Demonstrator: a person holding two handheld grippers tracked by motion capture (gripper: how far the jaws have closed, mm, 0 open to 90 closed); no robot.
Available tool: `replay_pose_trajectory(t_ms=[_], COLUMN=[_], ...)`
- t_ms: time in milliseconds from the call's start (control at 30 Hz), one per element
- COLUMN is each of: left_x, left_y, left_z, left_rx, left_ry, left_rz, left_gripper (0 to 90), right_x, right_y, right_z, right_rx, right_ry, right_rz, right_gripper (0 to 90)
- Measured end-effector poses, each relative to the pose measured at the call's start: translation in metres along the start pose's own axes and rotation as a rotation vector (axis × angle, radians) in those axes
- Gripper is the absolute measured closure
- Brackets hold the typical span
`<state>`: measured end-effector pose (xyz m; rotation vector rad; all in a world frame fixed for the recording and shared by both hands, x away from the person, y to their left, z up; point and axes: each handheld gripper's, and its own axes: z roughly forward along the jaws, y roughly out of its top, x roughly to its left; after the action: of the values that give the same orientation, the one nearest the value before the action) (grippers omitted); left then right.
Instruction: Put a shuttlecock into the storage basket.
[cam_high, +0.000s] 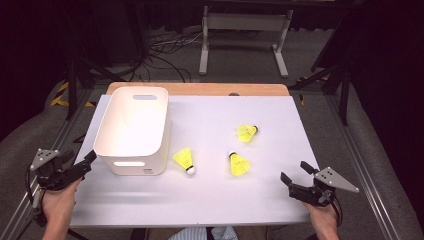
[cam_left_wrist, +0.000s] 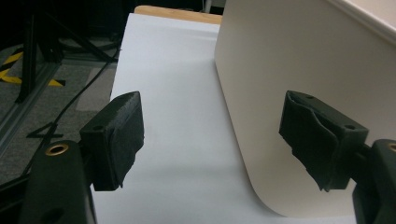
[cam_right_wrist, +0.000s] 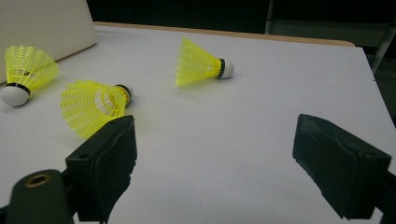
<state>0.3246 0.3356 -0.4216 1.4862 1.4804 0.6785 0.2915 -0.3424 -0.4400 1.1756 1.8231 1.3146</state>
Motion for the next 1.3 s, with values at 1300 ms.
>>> replay_pose_trajectory(t_ms=[1300], left_x=[-0.003], left_y=[0.043], left_z=[-0.009], left_rx=[0.005], left_ry=[0.006], left_rz=[0.050], left_gripper=[23.3], right_x=[0.002], right_y=[0.000], right_z=[0.002], right_rx=[0.010], right_ry=[0.010], right_rz=[-0.002], right_gripper=[13.9])
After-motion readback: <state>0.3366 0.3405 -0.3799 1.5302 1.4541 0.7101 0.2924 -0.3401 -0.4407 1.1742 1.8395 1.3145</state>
